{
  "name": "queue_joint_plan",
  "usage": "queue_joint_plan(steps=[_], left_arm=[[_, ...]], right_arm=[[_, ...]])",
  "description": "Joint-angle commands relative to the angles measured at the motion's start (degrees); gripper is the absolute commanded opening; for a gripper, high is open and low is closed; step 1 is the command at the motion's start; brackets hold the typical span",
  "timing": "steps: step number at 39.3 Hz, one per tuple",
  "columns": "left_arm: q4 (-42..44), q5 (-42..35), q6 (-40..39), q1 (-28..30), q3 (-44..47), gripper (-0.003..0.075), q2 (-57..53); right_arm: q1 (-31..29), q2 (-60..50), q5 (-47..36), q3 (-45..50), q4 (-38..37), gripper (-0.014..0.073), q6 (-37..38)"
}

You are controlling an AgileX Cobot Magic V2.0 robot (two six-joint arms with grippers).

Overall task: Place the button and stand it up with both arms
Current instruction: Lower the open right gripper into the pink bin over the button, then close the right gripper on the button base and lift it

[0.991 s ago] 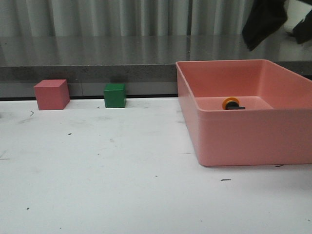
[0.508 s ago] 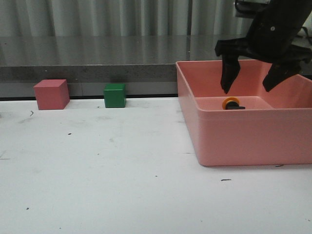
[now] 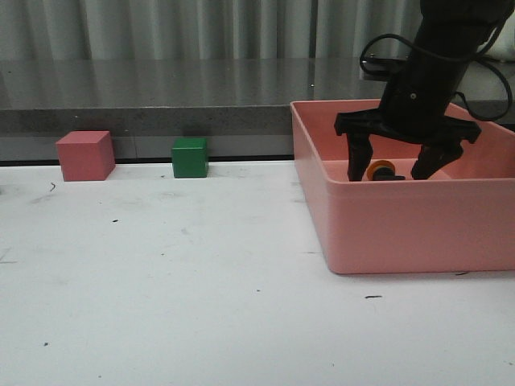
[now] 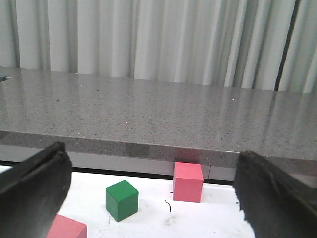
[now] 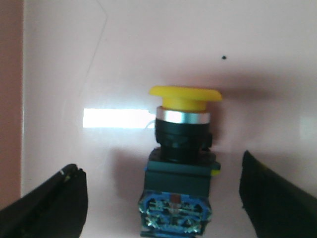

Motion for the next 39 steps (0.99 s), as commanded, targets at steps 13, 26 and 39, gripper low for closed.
queue_joint_plan(steps=[13, 26, 39], left_arm=[[0.1, -4.7, -0.4, 0.1, -1.9, 0.0641, 0.9], [0.1, -4.7, -0.4, 0.1, -1.9, 0.0641, 0.9], [0.1, -4.7, -0.4, 0.1, -1.9, 0.0641, 0.9]], right_arm=[[-0.5, -2.6, -0.9, -1.9, -0.2, 0.0266, -0.1], [-0.5, -7.2, -0.8, -1.9, -0.2, 0.0222, -0.1], [0.5, -21.6, -3.1, -1.9, 0.3, 0.0222, -0.1]])
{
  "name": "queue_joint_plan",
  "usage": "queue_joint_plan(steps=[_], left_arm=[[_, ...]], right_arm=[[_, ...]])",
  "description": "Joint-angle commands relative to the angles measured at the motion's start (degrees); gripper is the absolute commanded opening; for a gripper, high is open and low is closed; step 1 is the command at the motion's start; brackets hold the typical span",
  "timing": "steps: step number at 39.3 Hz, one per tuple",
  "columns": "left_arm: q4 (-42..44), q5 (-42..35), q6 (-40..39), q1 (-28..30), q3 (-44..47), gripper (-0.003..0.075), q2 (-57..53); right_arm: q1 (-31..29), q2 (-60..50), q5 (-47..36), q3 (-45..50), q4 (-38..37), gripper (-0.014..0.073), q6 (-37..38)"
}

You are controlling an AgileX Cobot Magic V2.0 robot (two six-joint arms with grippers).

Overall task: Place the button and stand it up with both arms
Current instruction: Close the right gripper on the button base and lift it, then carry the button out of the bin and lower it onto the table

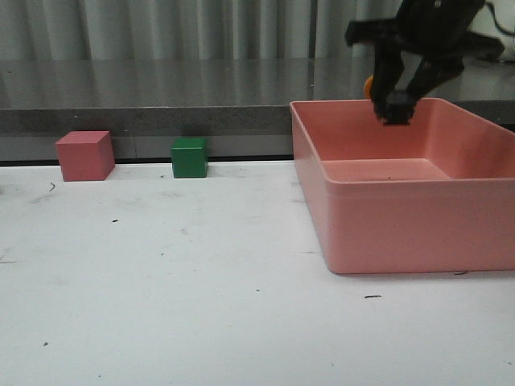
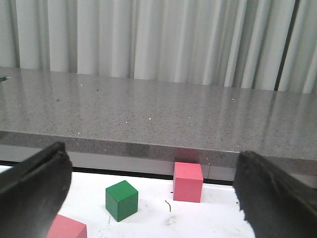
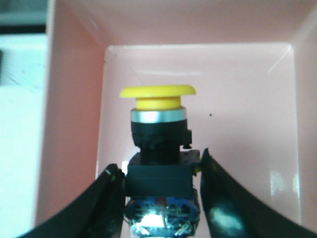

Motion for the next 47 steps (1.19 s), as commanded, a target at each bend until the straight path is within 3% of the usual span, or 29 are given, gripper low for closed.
queue_joint_plan(steps=[1, 12, 28, 36, 47], left_arm=[[0.1, -4.7, -0.4, 0.1, -1.9, 0.0641, 0.9], [0.1, -4.7, -0.4, 0.1, -1.9, 0.0641, 0.9], [0.1, -4.7, -0.4, 0.1, -1.9, 0.0641, 0.9], [0.1, -4.7, -0.4, 0.1, -1.9, 0.0641, 0.9], [0.1, -4.7, -0.4, 0.1, -1.9, 0.0641, 0.9]], right_arm=[[0.9, -7.9, -3.8, -1.8, 0.4, 0.0222, -0.1], [11.5, -13.1, -4.2, -3.4, 2.3, 0.0222, -0.1], [30.5, 0.4, -4.5, -12.6, 6.0, 0.0222, 4.1], [32.3, 7.7, -4.0, -12.8, 5.4, 0.0222, 11.8], [32.1, 14.1, -1.7, -12.8, -4.6, 0.0222, 28.9]])
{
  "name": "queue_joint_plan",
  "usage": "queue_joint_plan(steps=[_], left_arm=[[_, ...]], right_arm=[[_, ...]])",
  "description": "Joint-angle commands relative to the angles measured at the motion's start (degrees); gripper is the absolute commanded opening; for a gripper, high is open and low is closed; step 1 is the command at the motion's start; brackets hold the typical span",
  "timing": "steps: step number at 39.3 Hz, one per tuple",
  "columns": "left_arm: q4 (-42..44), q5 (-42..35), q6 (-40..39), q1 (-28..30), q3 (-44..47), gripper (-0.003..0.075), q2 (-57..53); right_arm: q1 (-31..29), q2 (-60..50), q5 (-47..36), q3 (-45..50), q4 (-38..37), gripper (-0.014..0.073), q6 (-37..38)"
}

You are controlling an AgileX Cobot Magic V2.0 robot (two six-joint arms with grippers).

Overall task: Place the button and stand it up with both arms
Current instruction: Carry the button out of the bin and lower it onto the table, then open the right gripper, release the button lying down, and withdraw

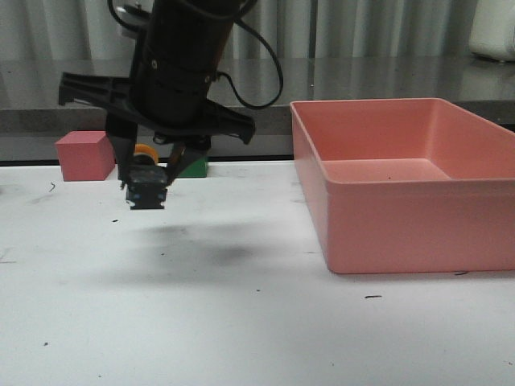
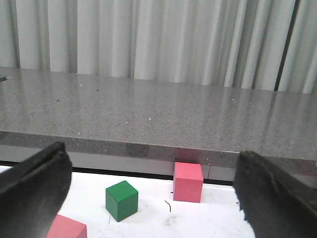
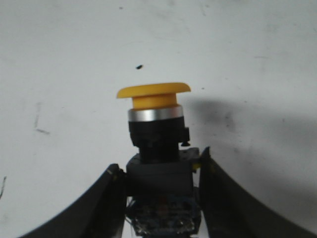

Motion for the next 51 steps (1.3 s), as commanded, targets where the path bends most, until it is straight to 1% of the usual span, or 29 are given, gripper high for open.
queue_joint_plan(steps=[1, 4, 8, 19, 24, 30, 34, 37, 45, 46, 47, 49, 50, 51], left_arm=[[0.1, -4.7, -0.4, 0.1, -1.9, 0.0641, 0.9], [0.1, -4.7, -0.4, 0.1, -1.9, 0.0641, 0.9], [0.1, -4.7, -0.4, 0.1, -1.9, 0.0641, 0.9], [0.1, -4.7, -0.4, 0.1, -1.9, 0.0641, 0.9], [0.1, -4.7, -0.4, 0.1, -1.9, 0.0641, 0.9], [0.1, -4.7, -0.4, 0.1, -1.9, 0.0641, 0.9], [0.1, -4.7, -0.4, 0.1, -1.9, 0.0641, 0.9], [0.1, -4.7, -0.4, 0.1, -1.9, 0.0641, 0.9], [0.1, -4.7, -0.4, 0.1, -1.9, 0.0641, 0.9], [0.1, -4.7, -0.4, 0.1, -1.9, 0.0641, 0.9], [0.1, -4.7, -0.4, 0.1, -1.9, 0.0641, 0.9], [0.1, -4.7, -0.4, 0.1, -1.9, 0.0641, 0.9], [0.1, -4.7, -0.4, 0.1, -1.9, 0.0641, 0.9], [0.1, -4.7, -0.4, 0.1, -1.9, 0.0641, 0.9]], right_arm=[[-0.3, -2.3, -0.9, -2.0, -3.6, 0.0222, 6.0], [-0.3, -1.1, 1.0, -2.0, -5.2, 0.0222, 9.1], [-0.3, 0.4, 2.3, -2.0, -5.2, 0.0222, 11.5], [-0.2, 2.1, 2.5, -2.0, -5.1, 0.0235, 11.6], [-0.1, 2.4, 2.3, -2.0, -5.0, 0.0314, 11.7], [-0.1, 2.3, 1.9, -2.3, -4.1, 0.0454, 11.7], [0.1, 1.6, 2.2, -3.3, -4.0, 0.0492, 11.7], [0.2, 0.7, 2.4, -4.4, -4.6, 0.0492, 11.7], [0.6, -4.5, 1.7, -5.5, -10.9, 0.0484, 11.7], [0.6, -5.2, 1.3, -5.5, -11.6, 0.0472, 11.2], [0.6, -6.0, 0.8, -5.5, -12.5, 0.0454, 10.1], [0.6, -7.4, 0.2, -5.5, -13.6, 0.0374, 7.9], [0.6, -8.2, 0.0, -5.5, -13.8, 0.0328, 6.7], [0.6, -9.0, -0.1, -5.5, -13.8, 0.0258, 5.8]])
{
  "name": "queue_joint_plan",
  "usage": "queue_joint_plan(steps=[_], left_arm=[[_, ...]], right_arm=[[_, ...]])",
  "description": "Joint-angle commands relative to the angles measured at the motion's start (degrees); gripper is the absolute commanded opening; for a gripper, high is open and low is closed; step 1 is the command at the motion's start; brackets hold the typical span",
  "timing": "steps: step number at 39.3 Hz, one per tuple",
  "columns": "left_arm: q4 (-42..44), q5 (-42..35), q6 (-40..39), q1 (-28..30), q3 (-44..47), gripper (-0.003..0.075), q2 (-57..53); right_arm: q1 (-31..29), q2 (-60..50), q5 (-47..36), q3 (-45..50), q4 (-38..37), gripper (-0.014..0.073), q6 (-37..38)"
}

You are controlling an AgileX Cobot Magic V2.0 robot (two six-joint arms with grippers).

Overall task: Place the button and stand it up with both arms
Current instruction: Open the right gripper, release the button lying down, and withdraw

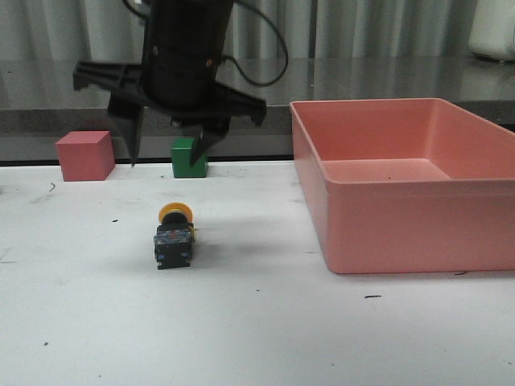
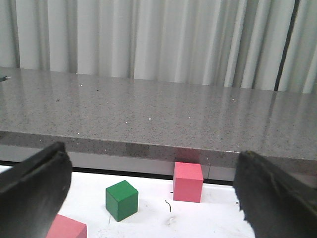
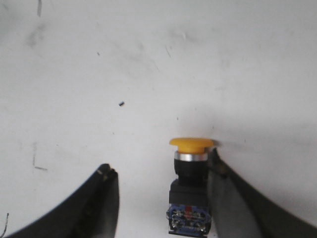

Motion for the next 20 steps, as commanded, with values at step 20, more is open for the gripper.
queue_joint_plan(steps=[20], left_arm=[[0.1, -4.7, -0.4, 0.1, -1.9, 0.0641, 0.9]], right_arm=[[-5.6, -19.2, 1.4, 3.1, -2.6, -0.0064, -20.2]])
